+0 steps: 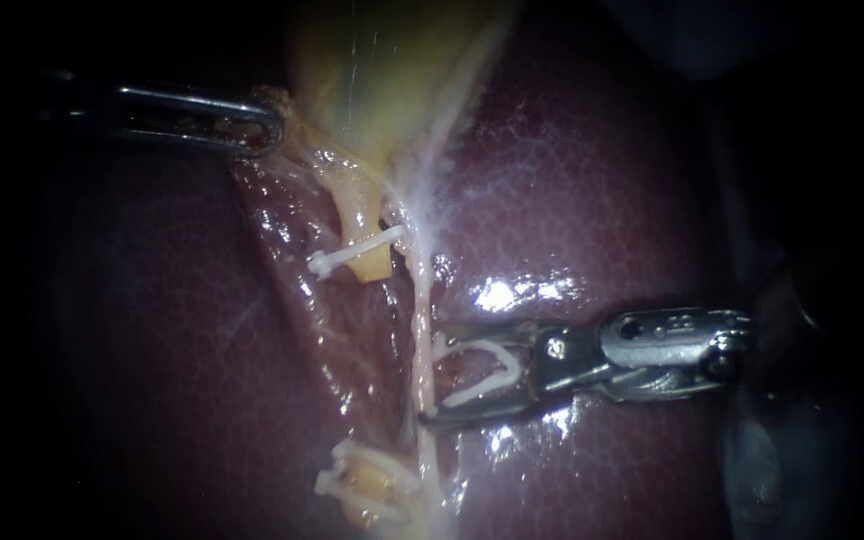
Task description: Clipping first clip right tube
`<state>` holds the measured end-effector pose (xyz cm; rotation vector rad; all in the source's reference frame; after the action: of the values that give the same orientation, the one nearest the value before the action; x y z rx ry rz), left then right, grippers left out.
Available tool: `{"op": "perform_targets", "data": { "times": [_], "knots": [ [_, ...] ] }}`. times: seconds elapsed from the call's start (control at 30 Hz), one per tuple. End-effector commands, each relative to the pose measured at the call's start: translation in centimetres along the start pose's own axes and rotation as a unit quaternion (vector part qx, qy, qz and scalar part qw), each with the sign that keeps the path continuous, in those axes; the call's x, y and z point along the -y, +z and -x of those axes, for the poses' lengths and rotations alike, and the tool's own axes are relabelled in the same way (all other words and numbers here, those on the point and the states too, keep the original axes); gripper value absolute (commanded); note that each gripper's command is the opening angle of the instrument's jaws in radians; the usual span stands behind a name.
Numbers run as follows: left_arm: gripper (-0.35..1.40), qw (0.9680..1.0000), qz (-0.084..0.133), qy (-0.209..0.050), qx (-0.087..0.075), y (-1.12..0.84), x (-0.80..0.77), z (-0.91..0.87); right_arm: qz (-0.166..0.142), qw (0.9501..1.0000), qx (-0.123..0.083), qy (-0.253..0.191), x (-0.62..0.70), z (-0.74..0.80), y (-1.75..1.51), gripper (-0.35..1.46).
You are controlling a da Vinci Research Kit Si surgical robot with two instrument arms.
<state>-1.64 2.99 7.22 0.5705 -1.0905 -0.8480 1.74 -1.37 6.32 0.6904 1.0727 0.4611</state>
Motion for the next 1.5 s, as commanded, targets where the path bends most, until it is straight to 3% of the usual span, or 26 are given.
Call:
{"op": "perform_targets", "data": {
  "times": [0.03,0.2,0.43,0.67,0.93,1.17,1.37,1.43,1.5],
  "knots": [
    [-0.35,1.0,0.0,0.0,0.0,0.0,0.0,0.0,-0.006,0.9999,-0.009,0.009,0.0,0.0,0.02,0.48],
    [-0.35,1.0,0.0,0.0,0.0,0.0,0.0,0.0,-0.042,0.9974,-0.042,0.04,0.06,-0.06,0.11,0.48],
    [-0.35,1.0,0.0,0.0,0.0,0.0,-0.01,0.0,-0.099,0.9896,-0.079,0.069,0.33,-0.21,0.22,0.48],
    [-0.35,1.0,0.0,0.0,0.0,0.0,-0.01,0.0,-0.12,0.9878,-0.077,0.063,0.58,-0.35,0.25,0.46],
    [-0.35,1.0,0.0,0.0,0.0,0.0,-0.01,-0.01,-0.125,0.9873,-0.077,0.061,0.57,-0.34,0.23,0.36],
    [-0.35,1.0,0.0,0.0,0.0,0.0,-0.01,-0.01,-0.128,0.9871,-0.076,0.06,0.55,-0.31,0.19,-0.02],
    [-0.35,1.0,0.0,0.0,0.0,0.0,-0.01,-0.01,-0.13,0.9862,-0.074,0.071,0.52,-0.31,0.17,-0.2],
    [-0.35,1.0,0.0,0.0,0.0,0.0,-0.01,-0.01,-0.132,0.9858,-0.073,0.073,0.51,-0.3,0.16,-0.35],
    [-0.35,1.0,0.0,0.0,0.0,0.0,-0.01,-0.01,-0.136,0.9847,-0.07,0.084,0.49,-0.29,0.15,-0.35]
  ]
}}
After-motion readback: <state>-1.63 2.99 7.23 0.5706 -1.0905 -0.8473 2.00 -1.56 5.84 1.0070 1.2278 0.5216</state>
